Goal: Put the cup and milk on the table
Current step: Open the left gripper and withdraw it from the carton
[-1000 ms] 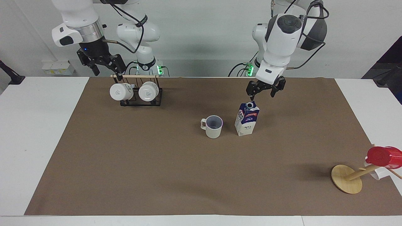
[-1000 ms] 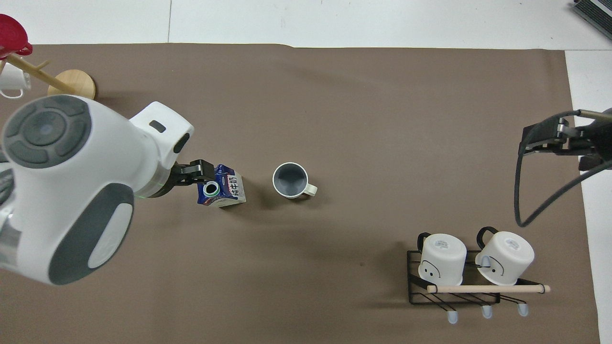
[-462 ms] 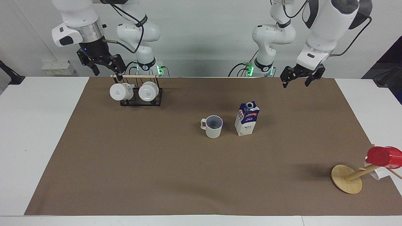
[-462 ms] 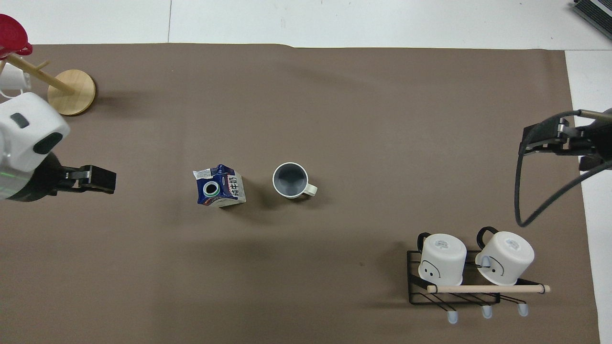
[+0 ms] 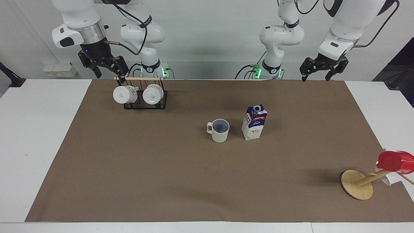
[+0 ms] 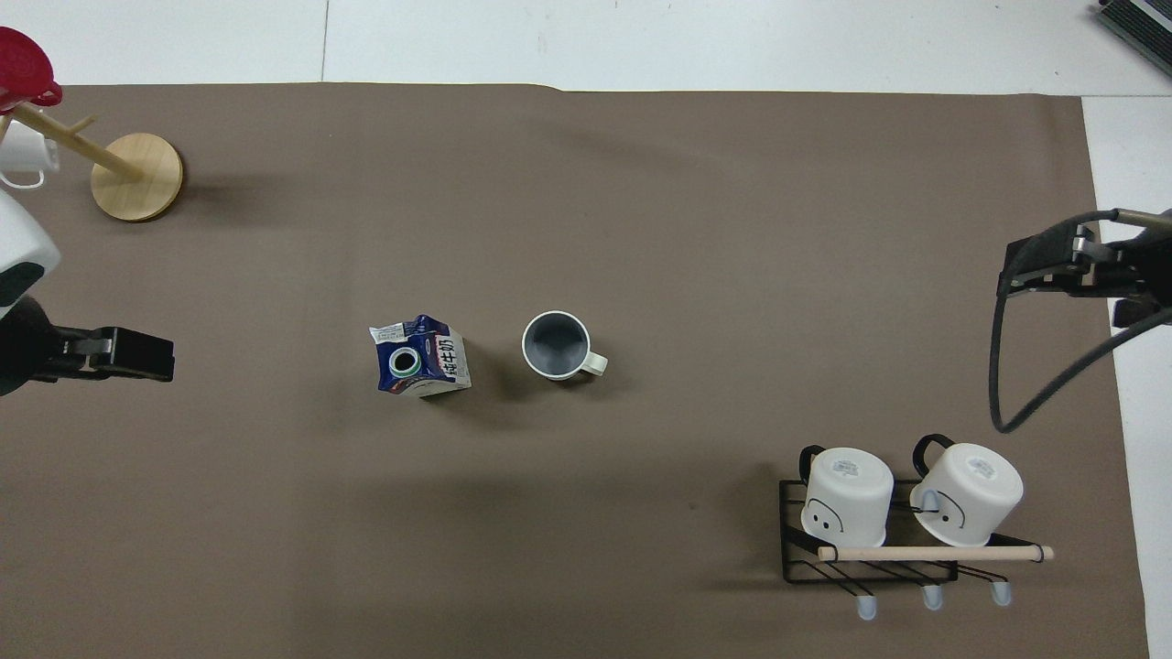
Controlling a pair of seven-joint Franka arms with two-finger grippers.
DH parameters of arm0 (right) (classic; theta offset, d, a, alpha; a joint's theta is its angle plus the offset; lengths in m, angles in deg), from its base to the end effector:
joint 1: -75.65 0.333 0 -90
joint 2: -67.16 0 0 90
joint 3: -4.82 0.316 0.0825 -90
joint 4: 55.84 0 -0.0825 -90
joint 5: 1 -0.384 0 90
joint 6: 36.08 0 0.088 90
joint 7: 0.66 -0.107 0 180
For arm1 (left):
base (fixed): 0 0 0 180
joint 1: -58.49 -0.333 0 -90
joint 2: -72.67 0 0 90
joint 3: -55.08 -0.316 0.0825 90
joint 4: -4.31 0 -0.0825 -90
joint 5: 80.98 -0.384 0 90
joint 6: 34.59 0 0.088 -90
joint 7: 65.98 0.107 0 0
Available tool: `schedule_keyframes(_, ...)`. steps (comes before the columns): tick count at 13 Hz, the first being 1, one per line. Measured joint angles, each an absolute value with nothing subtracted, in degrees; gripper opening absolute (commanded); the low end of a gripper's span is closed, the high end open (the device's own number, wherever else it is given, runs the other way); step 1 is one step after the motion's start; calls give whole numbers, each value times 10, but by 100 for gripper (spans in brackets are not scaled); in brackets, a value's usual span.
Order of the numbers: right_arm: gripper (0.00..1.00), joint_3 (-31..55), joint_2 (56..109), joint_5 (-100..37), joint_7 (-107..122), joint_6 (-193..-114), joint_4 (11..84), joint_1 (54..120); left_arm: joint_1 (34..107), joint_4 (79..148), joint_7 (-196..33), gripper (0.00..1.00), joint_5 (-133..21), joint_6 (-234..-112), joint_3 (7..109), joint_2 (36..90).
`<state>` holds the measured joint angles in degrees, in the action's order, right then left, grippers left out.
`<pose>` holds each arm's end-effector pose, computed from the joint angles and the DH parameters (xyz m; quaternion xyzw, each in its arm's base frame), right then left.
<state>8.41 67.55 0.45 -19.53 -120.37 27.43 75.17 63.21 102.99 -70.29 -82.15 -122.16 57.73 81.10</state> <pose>0.5457 0.0266 0.6668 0.9903 -0.1384 0.0078 0.0111 0.4985 -0.0640 0.6275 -0.9993 0.0262 0.0220 0.0159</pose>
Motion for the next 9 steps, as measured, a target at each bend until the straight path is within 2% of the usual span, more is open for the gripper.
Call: schedule_keyframes(9, 100, 84, 675, 5, -195, -1204, 274, 752, 632, 1030, -703, 100, -805, -1208, 577, 811)
